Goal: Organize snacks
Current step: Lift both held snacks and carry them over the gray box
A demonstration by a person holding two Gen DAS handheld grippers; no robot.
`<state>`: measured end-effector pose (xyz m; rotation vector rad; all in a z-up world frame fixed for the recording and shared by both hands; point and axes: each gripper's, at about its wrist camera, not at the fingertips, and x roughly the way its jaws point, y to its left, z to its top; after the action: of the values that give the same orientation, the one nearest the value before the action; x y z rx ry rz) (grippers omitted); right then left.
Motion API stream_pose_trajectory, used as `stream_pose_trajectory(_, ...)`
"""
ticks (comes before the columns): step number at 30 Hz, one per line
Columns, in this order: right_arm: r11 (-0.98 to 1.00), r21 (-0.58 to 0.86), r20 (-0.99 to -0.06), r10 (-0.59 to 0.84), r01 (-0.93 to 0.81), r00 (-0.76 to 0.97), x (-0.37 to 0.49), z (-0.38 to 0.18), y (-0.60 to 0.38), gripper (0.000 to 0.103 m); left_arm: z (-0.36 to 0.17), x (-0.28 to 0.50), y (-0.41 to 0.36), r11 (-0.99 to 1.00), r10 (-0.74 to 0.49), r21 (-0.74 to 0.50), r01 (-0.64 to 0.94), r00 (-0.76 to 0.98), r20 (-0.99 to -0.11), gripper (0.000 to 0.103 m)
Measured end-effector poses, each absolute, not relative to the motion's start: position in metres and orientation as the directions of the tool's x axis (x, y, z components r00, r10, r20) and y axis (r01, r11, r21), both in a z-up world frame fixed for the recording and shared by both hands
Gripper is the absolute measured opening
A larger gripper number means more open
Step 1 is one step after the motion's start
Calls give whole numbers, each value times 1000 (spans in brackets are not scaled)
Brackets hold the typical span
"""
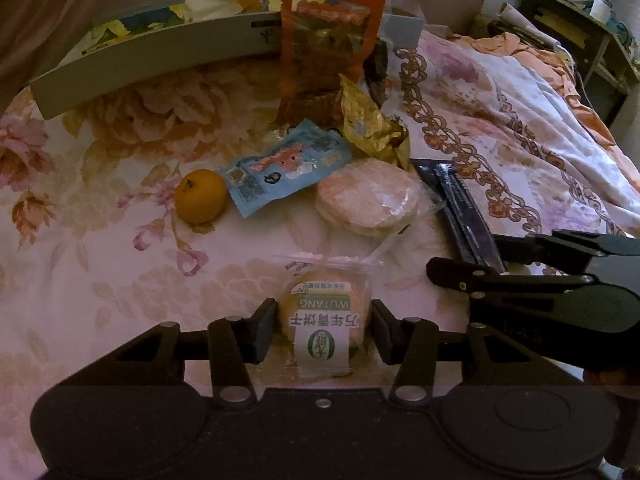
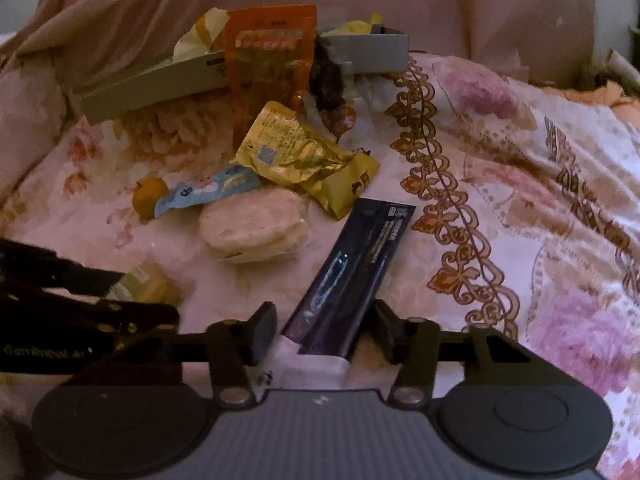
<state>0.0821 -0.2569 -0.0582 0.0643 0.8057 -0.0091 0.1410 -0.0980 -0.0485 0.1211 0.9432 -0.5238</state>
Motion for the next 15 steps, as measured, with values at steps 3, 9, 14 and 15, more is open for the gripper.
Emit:
stream_pose_trajectory(3, 999, 33, -721, 13, 15, 693, 81, -58, -253, 45, -47, 138, -100, 868, -378, -129, 479, 470, -797, 51)
stream_pose_trajectory(9, 992, -124, -717, -64, -36, 694, 75, -55, -238, 33, -45, 129, -106, 864, -383, -123, 488, 479, -790, 51)
stream_pose_trajectory(14, 909, -398, -660, -193, -121, 726, 69, -62, -215, 32, -40, 121, -110, 858, -395, -127, 498, 481, -783, 51)
stream_pose_trajectory(15, 892, -432, -649, -205, -133, 732, 68, -63, -212, 32, -39, 120, -110, 857, -400, -133, 498, 478, -782, 50)
